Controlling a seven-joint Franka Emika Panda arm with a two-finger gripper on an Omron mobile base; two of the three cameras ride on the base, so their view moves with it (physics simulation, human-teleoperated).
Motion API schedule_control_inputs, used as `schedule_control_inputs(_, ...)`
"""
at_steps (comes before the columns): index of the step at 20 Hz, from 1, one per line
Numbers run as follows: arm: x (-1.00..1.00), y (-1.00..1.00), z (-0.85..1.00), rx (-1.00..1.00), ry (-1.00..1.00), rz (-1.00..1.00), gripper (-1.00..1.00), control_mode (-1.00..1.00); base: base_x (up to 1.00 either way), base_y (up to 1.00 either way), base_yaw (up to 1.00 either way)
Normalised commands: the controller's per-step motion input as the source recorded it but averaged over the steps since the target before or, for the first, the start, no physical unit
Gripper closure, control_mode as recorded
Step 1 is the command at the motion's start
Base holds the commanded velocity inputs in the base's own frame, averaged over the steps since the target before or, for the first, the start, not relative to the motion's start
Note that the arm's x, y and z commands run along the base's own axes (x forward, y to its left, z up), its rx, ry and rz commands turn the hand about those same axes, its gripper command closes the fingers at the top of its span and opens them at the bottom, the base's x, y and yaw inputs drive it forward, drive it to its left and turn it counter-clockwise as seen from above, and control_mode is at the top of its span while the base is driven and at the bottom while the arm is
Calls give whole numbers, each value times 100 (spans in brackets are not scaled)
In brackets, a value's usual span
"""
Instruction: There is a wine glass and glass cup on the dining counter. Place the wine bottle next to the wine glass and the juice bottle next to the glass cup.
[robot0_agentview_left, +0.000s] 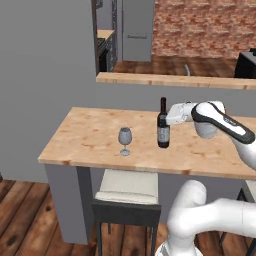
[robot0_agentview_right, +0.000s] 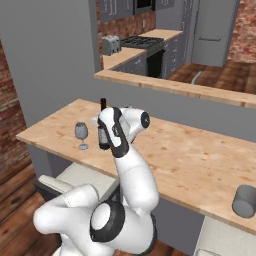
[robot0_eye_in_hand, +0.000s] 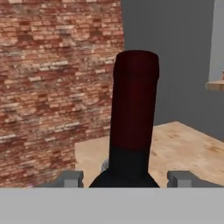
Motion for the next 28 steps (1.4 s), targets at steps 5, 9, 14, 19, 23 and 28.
schedule_control_inputs(5,12,20,-7,-9,-3,3,100,-100,0,0,0)
schedule_control_inputs(9,14,16,-14,0,-16,4,100,-100,0,0,0)
schedule_control_inputs(14,14,14,-12,4,-13,1,100,-100,0,0,0)
schedule_control_inputs(19,10,5,-8,12,-5,1,100,-100,0,0,0)
schedule_control_inputs(23,9,9,-4,6,0,0,100,-100,0,0,0)
schedule_control_inputs(28,7,5,-1,4,1,0,100,-100,0,0,0)
